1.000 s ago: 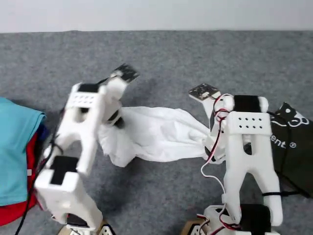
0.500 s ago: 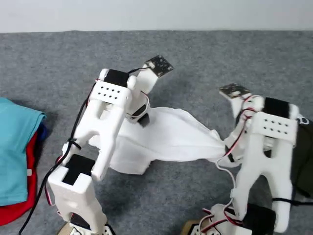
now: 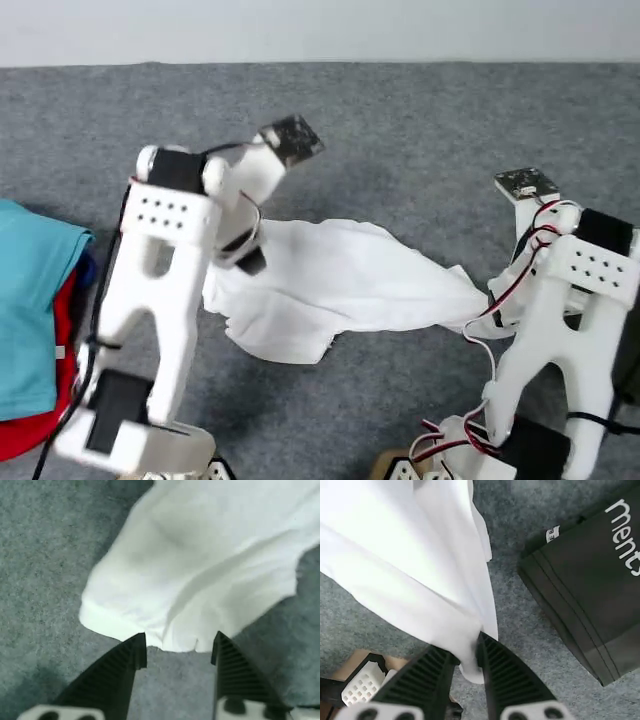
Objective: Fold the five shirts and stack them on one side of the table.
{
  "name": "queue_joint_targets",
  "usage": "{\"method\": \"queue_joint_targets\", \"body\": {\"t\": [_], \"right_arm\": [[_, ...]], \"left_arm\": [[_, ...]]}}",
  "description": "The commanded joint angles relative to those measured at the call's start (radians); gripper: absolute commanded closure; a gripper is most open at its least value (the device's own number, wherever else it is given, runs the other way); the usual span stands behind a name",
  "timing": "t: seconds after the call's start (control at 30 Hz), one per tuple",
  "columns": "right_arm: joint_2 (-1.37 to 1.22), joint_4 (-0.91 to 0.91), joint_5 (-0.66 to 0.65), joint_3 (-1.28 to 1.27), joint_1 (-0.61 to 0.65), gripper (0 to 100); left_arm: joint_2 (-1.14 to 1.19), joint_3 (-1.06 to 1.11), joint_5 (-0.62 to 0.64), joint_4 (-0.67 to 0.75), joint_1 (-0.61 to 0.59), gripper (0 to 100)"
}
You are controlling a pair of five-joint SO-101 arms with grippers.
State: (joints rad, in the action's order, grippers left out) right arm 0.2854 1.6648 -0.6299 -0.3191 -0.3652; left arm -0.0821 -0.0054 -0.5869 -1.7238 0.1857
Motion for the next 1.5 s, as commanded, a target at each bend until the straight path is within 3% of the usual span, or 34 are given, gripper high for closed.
{"method": "queue_joint_targets", "body": {"t": [0.0,0.13,0.33,0.53,0.7,0.83,1.03,1.47], "right_arm": [[0.042,-0.015,-0.008,0.014,0.013,98.8],[0.042,-0.012,-0.008,0.014,0.013,98.8],[0.042,-0.010,-0.008,0.009,0.013,98.8],[0.042,-0.010,-0.006,0.008,0.012,98.8],[0.042,-0.010,-0.006,0.008,0.012,98.8],[0.042,-0.010,-0.006,0.008,0.012,98.8],[0.042,-0.010,-0.006,0.008,0.013,98.8],[0.042,-0.012,-0.006,0.012,0.007,98.8]], "left_arm": [[-0.144,0.171,-0.064,-0.028,0.035,78],[-0.189,0.383,-0.064,0.048,0.028,78],[-0.144,0.591,-0.061,0.296,-0.041,78],[-0.003,0.591,-0.058,0.480,-0.046,78],[0.158,0.412,-0.058,0.562,-0.101,78],[0.293,0.165,-0.061,0.528,-0.172,78],[0.439,-0.111,-0.068,0.321,-0.203,78],[0.336,-0.143,-0.094,0.180,-0.195,78]]}}
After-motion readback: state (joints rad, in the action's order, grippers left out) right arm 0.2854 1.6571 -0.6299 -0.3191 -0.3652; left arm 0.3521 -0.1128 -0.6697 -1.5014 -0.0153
